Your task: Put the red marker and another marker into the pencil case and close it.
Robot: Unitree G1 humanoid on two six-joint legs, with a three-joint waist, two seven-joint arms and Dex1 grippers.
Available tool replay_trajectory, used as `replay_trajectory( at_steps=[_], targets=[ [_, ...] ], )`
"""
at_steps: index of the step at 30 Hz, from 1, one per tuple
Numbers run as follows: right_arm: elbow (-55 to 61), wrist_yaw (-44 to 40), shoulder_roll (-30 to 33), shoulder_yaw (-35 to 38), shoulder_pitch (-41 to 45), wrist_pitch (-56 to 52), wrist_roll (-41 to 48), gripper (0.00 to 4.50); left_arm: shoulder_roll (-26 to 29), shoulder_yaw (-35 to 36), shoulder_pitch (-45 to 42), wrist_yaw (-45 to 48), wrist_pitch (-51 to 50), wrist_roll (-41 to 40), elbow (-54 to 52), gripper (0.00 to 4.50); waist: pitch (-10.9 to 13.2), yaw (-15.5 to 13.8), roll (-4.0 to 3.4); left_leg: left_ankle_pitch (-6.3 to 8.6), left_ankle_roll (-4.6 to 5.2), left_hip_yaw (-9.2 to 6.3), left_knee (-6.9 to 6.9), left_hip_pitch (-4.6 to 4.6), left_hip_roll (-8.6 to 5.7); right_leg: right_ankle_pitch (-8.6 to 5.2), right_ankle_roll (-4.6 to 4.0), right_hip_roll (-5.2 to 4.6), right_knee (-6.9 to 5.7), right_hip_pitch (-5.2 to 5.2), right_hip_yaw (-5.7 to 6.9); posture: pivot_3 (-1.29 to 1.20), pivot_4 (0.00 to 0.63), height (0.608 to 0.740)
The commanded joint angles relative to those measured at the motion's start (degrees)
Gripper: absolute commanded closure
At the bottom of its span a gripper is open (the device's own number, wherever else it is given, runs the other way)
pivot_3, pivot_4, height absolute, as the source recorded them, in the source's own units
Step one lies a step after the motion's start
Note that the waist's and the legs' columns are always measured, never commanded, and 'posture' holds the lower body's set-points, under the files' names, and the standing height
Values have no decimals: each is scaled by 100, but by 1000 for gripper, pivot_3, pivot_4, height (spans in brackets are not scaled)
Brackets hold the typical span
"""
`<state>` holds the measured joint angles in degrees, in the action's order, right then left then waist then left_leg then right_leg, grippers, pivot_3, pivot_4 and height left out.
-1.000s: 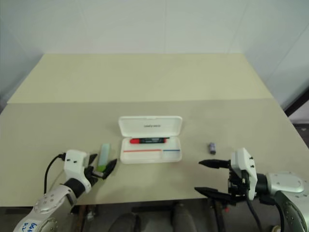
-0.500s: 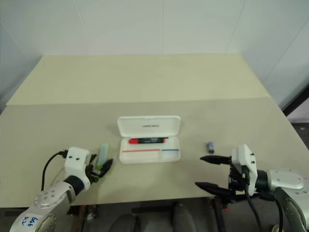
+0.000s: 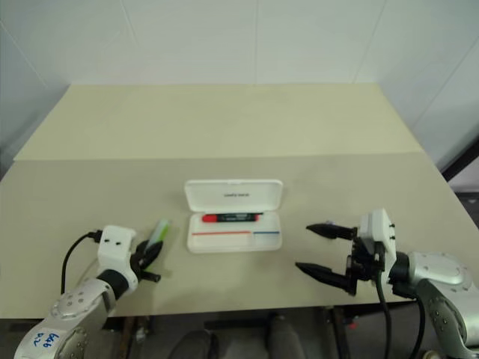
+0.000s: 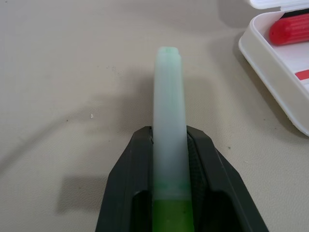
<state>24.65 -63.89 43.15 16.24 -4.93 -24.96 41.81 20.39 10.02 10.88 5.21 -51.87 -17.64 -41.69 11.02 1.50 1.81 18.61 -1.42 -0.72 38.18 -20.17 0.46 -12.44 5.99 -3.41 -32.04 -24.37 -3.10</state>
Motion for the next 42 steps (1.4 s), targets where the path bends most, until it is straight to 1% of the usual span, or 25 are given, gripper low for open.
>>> replay_trajectory(
  at_steps=[1, 9, 15, 20, 25, 26, 28, 30, 33, 35, 39, 42],
  targets=[
    [171, 85, -53, 55, 62, 60, 130, 0, 89, 99, -60, 101, -79, 23, 119, 3974, 0, 3, 0, 0, 0, 0, 0, 0, 0, 0, 0, 0, -1, 0, 0, 0, 150, 740],
    [79, 185, -120, -93, 191, 107, 9, 0, 536, 522, -630, 532, 104, -51, 329, 3974, 1, 12, 2, -6, 2, -2, 4, 4, 11, 12, -8, 13, 1, -5, 2, 0, 150, 740],
    [77, 216, -148, -112, 197, 135, -20, 0, 673, 796, -951, 788, 131, -198, 282, 3974, 1, 3, 2, 1, -3, 1, -2, -4, 13, 12, -8, 12, 0, -15, 1, 0, 150, 740],
    [54, 245, -193, -124, 208, 198, -19, 0, 710, 1062, -1667, 1005, 592, -355, 620, 3974, 2, -21, 4, 4, -3, -3, -1, -1, 13, 12, -9, 12, -8, -16, 5, 0, 150, 740],
    [93, 402, -304, -117, 350, 238, 47, 0, 860, 1242, -2341, 1255, 1062, -504, 964, 3974, 3, -7, 4, 3, -4, 4, 1, -1, 13, 12, -8, 11, -7, -16, 1, 0, 150, 740],
    [105, 466, -337, -111, 399, 243, 57, 0, 932, 1256, -2461, 1254, 1019, -502, 1048, 3974, 2, -7, 4, 3, -4, 4, 1, -1, 13, 12, -8, 12, -7, -16, 1, 0, 150, 740],
    [104, 638, -439, -100, 525, 280, 33, 0, 1076, 1231, -2681, 1348, 1097, -493, 1235, 3974, 3, 7, 4, 2, -4, 4, 1, 0, 13, 12, -7, 12, -10, -16, 1, 0, 150, 740],
    [92, 873, -571, -90, 645, 324, -10, 0, 1200, 1160, -2970, 1487, 1275, -500, 1461, 3974, 3, 7, 4, 2, -4, 5, -1, 1, 14, 24, 14, 13, -16, -17, 1, 0, 150, 740],
    [68, 1068, -669, -74, 703, 386, -80, 0, 1239, 1104, -3242, 1617, 1437, -557, 1640, 3974, 3, 4, 4, 2, -5, 4, -1, 3, 13, 28, 21, 13, -29, -22, 2, 0, 150, 740],
    [119, 1097, -673, -33, 623, 409, -52, 0, 1209, 1017, -3604, 1803, 1527, -730, 1763, 3974, 3, -6, 5, 3, -6, 3, -2, 3, 13, 33, 30, 12, -34, -22, 1, 0, 150, 740],
    [204, 1098, -658, 11, 508, 418, -1, 0, 1198, 893, -3928, 2068, 1564, -968, 1863, 3974, 4, -23, 5, 4, -7, -5, -1, -1, 10, 36, 35, 12, -38, -24, 2, 0, 150, 740],
    [424, 959, -562, 109, 233, 380, 148, 0, 1395, 595, -4016, 2673, 1820, -1019, 1954, 3974, 4, -17, 6, 6, -7, -5, -5, -2, 11, 48, 58, 13, -41, -26, 2, 0, 150, 740]
  ],
)
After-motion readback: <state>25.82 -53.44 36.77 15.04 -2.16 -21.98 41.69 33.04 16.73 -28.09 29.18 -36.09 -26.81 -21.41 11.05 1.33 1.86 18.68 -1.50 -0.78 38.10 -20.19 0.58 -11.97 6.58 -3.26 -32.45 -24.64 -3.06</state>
